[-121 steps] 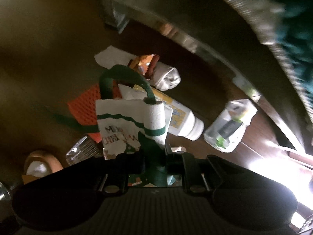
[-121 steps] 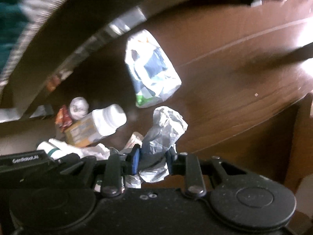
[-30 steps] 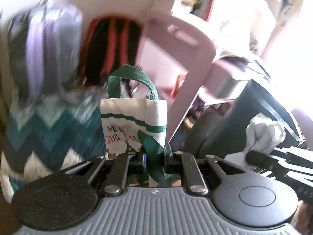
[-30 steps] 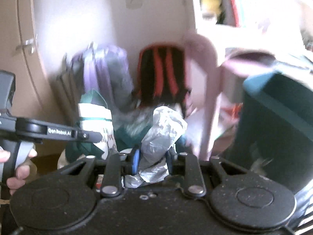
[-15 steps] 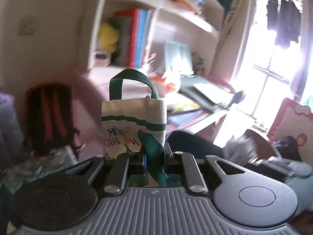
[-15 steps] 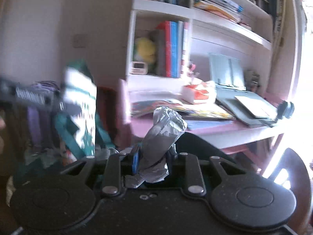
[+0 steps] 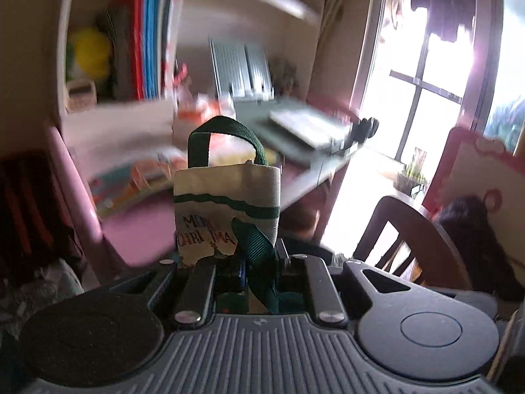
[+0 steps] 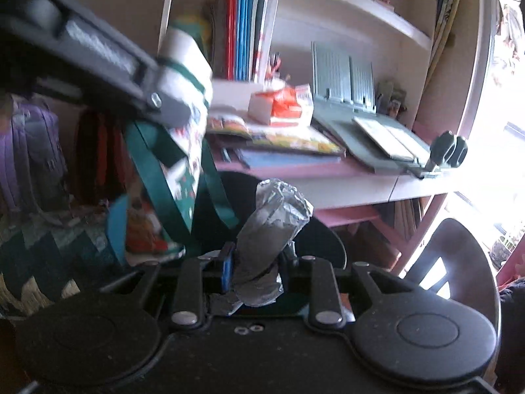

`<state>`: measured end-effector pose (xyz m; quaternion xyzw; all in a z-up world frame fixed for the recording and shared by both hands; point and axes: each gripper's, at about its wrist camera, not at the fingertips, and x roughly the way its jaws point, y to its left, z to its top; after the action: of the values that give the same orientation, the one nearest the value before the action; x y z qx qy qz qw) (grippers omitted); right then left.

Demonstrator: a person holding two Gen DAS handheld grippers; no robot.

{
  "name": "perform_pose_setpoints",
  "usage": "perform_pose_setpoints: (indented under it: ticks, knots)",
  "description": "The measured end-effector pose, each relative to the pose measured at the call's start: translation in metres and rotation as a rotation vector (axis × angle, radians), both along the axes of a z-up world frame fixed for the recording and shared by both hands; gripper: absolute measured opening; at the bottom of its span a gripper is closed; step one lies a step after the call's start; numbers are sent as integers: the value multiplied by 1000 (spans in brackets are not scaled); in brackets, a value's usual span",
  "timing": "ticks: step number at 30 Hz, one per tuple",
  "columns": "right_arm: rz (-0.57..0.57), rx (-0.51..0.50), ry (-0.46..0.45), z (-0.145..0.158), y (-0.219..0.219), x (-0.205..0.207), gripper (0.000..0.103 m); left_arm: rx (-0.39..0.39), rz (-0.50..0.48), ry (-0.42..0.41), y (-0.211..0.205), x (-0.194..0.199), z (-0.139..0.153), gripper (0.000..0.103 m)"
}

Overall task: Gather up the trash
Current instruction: 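Open both grippers to drop the tote and silver plastic into the bin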

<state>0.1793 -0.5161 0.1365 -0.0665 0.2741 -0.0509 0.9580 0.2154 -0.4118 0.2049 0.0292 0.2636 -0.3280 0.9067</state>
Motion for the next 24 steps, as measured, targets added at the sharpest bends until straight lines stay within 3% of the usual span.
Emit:
perform_pose_setpoints:
  ticks: [7, 14, 17, 18, 19, 21, 24]
  knots:
    - [33, -2, 85, -25, -1, 13, 28, 97, -1, 109, -22, 23, -48, 15]
    - [48, -42, 139, -38, 7, 19, 37, 156, 6, 179, -29, 37, -74, 16]
    - [52, -33, 137, -39, 7, 18, 42, 154, 4, 185, -29, 34, -79, 29]
    - [51, -34, 137, -39, 7, 17, 43, 152, 5, 179, -28, 32, -79, 38]
    - [50, -31, 134, -39, 7, 17, 44, 151, 7, 175, -28, 31, -79, 54]
    - [50, -19, 130, -38, 6, 14, 47, 139, 16, 156, -25, 26, -76, 68]
    - [46, 2, 114, -34, 5, 8, 49, 134, -1, 143, -20, 19, -71, 69]
